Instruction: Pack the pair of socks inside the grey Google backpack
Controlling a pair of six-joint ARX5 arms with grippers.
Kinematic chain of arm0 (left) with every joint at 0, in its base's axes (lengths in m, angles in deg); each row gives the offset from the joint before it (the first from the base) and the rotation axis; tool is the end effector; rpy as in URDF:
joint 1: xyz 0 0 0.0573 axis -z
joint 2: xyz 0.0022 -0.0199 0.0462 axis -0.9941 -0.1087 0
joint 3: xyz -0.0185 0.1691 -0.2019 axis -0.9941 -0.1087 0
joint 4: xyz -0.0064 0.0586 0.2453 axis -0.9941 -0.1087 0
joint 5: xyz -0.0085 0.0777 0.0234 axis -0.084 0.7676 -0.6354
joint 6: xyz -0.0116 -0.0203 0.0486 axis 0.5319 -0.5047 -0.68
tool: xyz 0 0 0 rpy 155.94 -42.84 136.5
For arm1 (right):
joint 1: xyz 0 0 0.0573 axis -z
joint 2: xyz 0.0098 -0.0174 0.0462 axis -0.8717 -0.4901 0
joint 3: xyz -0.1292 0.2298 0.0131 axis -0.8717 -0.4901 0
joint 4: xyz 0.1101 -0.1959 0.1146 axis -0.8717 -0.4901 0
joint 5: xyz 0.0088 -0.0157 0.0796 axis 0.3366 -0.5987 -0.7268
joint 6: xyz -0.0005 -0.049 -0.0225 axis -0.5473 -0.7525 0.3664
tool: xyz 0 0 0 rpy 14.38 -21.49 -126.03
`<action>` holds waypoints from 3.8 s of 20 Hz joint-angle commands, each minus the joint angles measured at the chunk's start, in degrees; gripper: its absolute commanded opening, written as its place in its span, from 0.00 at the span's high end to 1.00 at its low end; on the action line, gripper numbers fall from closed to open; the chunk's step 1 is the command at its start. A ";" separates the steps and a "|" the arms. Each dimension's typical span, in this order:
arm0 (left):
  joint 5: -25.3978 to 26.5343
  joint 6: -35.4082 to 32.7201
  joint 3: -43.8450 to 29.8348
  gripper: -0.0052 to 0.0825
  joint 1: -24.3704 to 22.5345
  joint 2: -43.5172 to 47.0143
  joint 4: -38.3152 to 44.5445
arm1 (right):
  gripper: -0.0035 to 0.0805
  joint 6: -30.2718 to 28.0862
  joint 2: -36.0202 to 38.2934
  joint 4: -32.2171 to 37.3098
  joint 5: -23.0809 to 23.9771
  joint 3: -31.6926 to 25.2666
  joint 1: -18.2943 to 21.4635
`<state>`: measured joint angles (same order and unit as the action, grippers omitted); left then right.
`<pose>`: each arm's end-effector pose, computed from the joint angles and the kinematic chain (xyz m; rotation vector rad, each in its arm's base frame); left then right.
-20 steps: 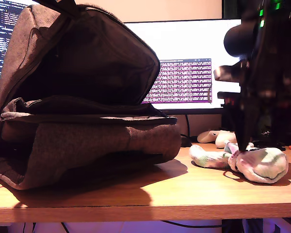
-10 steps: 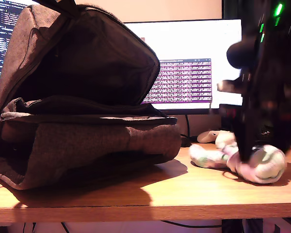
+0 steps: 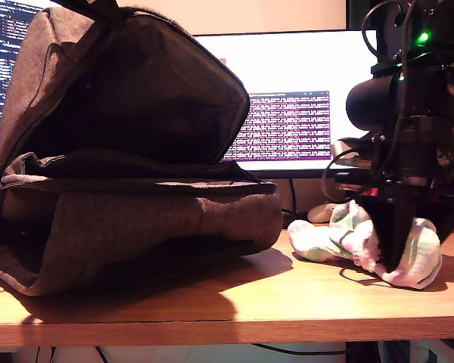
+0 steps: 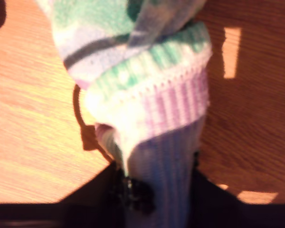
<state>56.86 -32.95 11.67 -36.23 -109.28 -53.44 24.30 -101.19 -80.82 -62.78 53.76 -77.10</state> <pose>0.1609 -0.1553 0.3224 0.8996 0.1782 -0.4208 0.3148 0.0955 0.1754 -0.1476 1.4813 0.3026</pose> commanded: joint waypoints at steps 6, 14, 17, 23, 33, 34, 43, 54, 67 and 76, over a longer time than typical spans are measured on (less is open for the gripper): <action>0.13 -0.22 1.44 0.97 -0.39 -0.15 1.73 | 0.97 1.36 9.70 -5.70 -2.25 -1.07 0.09; -1.38 -0.20 1.46 0.97 -0.39 -0.15 1.90 | 0.97 1.49 21.81 -8.31 -15.69 -1.09 -2.91; -1.36 -0.17 1.46 0.97 -0.39 -0.15 2.25 | 0.97 3.21 23.52 -6.86 -19.02 -1.36 -4.24; -1.38 -0.04 1.49 0.97 -0.92 -0.15 3.08 | 0.97 7.98 31.93 1.18 -18.91 -9.22 -6.84; -3.74 0.07 1.53 0.97 -0.92 -0.15 3.28 | 0.97 33.11 36.13 47.19 -22.53 -28.61 -15.65; -3.76 0.04 1.55 0.97 -0.92 -0.15 3.28 | 0.97 36.24 34.62 51.10 -22.73 -28.61 -16.57; -4.37 0.04 2.40 0.97 -0.92 -0.15 3.17 | 0.97 52.72 17.46 82.29 -24.50 -28.59 -22.29; -6.49 1.53 2.97 0.97 -0.90 -0.15 1.36 | 0.97 50.47 3.32 87.58 -25.77 -13.73 -23.30; -7.13 1.53 5.09 0.97 -0.87 -0.15 -0.09 | 0.96 43.43 -8.31 82.14 -27.41 -2.89 -24.83; -6.60 2.43 5.09 0.97 -0.92 -0.15 -1.66 | 0.47 36.68 -7.41 77.15 -29.16 -2.51 -25.09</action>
<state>50.48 -30.83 14.03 -37.63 -109.63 -56.81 61.65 -107.64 -2.88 -91.54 50.40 -101.27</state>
